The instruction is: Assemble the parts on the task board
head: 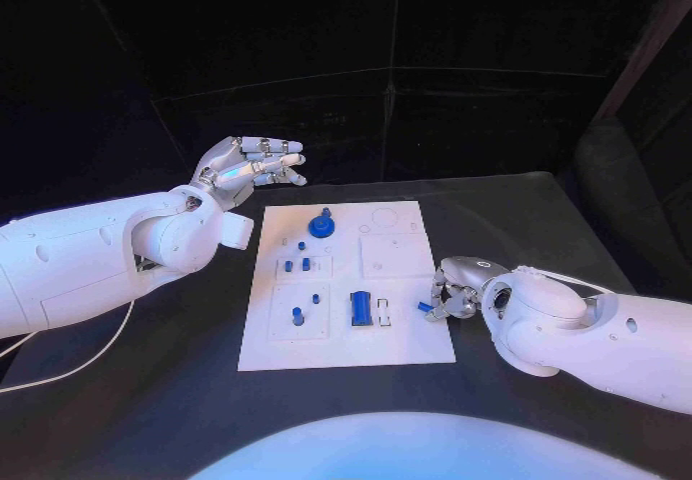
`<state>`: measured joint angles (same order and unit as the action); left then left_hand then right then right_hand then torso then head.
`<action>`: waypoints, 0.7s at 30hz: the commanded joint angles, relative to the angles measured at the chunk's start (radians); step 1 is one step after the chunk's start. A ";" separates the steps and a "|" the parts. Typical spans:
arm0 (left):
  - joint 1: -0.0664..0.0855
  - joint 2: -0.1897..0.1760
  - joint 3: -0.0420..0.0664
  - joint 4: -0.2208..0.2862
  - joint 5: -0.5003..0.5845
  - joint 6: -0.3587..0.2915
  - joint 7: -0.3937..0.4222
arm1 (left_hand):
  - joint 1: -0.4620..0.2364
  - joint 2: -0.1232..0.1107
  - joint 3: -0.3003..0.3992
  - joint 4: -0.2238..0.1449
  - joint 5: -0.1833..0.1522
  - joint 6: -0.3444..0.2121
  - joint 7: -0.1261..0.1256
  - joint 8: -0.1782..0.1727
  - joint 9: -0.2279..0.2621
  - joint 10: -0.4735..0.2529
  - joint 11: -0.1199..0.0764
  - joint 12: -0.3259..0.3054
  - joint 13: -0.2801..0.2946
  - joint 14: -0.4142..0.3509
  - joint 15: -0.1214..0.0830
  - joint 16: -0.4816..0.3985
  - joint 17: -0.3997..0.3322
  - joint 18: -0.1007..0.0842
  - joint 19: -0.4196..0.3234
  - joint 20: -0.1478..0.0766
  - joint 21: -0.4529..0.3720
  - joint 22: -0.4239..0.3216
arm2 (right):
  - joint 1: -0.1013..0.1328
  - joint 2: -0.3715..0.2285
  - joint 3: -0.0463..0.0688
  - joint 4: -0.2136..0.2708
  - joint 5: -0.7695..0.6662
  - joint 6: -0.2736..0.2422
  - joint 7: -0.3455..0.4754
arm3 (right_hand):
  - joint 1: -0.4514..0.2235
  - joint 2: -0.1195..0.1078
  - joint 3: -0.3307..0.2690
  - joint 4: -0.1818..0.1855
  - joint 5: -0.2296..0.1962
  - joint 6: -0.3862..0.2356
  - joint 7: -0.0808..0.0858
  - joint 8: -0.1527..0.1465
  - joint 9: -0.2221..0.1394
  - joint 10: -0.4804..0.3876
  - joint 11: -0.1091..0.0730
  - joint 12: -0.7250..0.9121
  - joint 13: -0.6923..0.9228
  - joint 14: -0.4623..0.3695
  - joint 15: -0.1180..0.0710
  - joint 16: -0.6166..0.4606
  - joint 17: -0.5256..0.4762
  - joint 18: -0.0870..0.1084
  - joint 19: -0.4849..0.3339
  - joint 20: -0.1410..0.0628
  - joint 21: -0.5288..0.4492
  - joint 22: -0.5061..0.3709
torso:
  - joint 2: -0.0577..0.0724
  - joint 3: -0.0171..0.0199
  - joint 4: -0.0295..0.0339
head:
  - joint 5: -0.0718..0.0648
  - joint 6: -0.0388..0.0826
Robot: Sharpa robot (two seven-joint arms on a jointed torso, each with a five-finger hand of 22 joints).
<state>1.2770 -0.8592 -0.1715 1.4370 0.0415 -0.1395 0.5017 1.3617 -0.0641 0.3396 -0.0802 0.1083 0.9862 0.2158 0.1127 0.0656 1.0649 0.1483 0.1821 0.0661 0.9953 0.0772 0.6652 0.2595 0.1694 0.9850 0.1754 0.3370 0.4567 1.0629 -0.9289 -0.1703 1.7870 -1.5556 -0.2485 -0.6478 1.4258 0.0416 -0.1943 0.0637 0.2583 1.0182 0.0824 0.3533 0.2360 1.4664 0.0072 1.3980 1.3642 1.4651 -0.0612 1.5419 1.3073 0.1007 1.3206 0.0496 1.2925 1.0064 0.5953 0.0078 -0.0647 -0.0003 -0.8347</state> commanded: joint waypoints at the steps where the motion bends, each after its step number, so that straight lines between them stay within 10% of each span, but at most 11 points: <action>1: 0.001 -0.001 0.001 0.002 0.002 0.010 0.006 | 0.008 -0.002 -0.001 -0.007 -0.002 -0.008 0.001 0.005 0.001 -0.006 0.000 0.005 -0.001 0.007 0.002 -0.006 -0.002 0.009 0.008 0.001 -0.002 -0.001 | -0.006 0.001 -0.006 0.000 -0.043 0.033 -0.034 | 0.048 0.043 0.020 -0.015 0.020 0.009 -0.007 -0.006 -0.002 0.023 -0.011 -0.005 0.059 0.092 -0.007 0.002 0.198 0.004 0.001 -0.005 -0.002 0.004 | 0.000 0.0002 -0.0011 | 0.000 -0.001; 10: 0.001 -0.001 0.001 0.003 0.002 0.009 0.005 | 0.008 -0.002 -0.001 -0.007 -0.002 -0.008 0.001 0.005 0.001 -0.006 0.000 0.005 -0.001 0.007 0.002 -0.006 -0.002 0.009 0.008 0.001 -0.002 -0.001 | -0.006 -0.005 -0.005 0.018 -0.044 -0.004 -0.053 | 0.059 0.083 0.107 -0.038 0.052 0.022 -0.017 -0.011 0.006 0.029 -0.021 0.002 0.067 0.094 -0.015 0.007 0.209 0.001 0.011 -0.015 0.007 0.021 | 0.000 -0.0004 0.0007 | 0.000 -0.003; 21: 0.001 0.000 0.001 0.002 0.002 0.008 0.005 | 0.008 -0.002 -0.001 -0.007 -0.002 -0.008 0.001 0.005 0.001 -0.006 0.000 0.005 -0.001 0.007 0.002 -0.006 -0.002 0.009 0.008 0.001 -0.002 -0.001 | -0.005 -0.029 -0.005 0.065 0.008 -0.060 -0.049 | -0.041 0.061 0.190 0.007 0.007 0.024 -0.020 -0.026 0.018 0.038 -0.023 0.012 0.077 0.096 -0.017 0.010 0.216 -0.002 0.019 -0.017 0.014 0.036 | 0.000 -0.0011 0.0011 | 0.000 -0.002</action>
<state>1.2770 -0.8597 -0.1715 1.4379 0.0415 -0.1396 0.5016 1.3617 -0.0641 0.3396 -0.0802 0.1083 0.9862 0.2158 0.1127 0.0656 1.0649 0.1483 0.1821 0.0660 0.9953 0.0772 0.6652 0.2587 0.1695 0.9850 0.1753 0.3370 0.4568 1.0564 -0.9562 -0.1751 1.8438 -1.5718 -0.2750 -0.6862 1.3806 0.0869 -0.0095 0.0708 0.2668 1.0361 0.0674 0.3268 0.2464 1.4632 -0.0077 1.4042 1.3849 1.4664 -0.0703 1.5459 1.3079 0.1008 1.3353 0.0349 1.3010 1.0420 0.5953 0.0074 -0.0645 -0.0008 -0.8380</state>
